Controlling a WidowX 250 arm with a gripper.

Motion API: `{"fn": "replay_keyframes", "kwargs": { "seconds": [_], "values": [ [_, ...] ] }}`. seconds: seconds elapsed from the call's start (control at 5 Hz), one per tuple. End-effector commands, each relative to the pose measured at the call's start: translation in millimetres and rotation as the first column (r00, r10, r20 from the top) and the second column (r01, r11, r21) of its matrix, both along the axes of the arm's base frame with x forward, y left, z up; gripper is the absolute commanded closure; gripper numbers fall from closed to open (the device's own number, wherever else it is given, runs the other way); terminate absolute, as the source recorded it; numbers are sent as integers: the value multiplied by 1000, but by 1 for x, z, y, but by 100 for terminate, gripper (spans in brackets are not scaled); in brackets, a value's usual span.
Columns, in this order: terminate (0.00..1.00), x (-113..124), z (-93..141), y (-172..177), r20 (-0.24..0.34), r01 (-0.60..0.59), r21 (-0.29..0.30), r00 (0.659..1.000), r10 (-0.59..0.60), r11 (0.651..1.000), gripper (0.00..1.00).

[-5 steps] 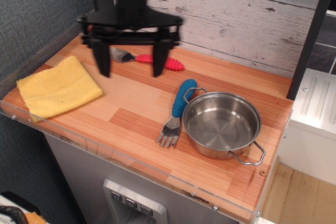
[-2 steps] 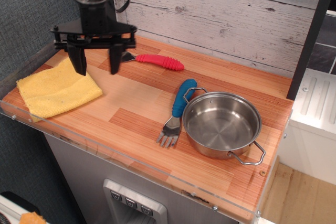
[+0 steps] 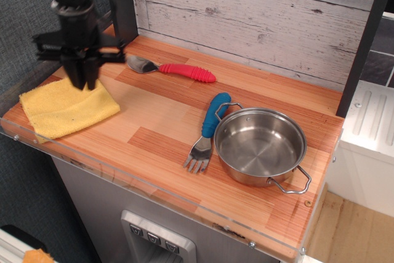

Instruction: Move the yellow cloth to the left of the blue fork

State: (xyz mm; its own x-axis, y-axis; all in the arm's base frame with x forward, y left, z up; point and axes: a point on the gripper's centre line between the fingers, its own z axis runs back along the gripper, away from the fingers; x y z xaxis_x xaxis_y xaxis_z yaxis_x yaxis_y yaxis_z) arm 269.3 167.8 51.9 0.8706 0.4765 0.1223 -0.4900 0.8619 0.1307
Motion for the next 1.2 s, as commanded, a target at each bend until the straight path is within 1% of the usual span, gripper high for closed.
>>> {"fn": "replay_keyframes", "kwargs": {
  "seconds": [0.0,0.2,0.4,0.6,0.8,1.0],
  "values": [
    [0,10,-5,35,-25,217,21,976,-217,976,100],
    [0,13,-17,41,-20,243,2,970,-243,970,100],
    [0,11,-28,42,-27,240,3,970,-240,971,100],
    [0,10,-35,42,-29,209,-7,977,-210,978,100],
    [0,11,-42,37,-30,112,-59,993,-114,992,100],
    [0,9,-48,29,-53,81,-67,995,-85,994,100]
  ]
}}
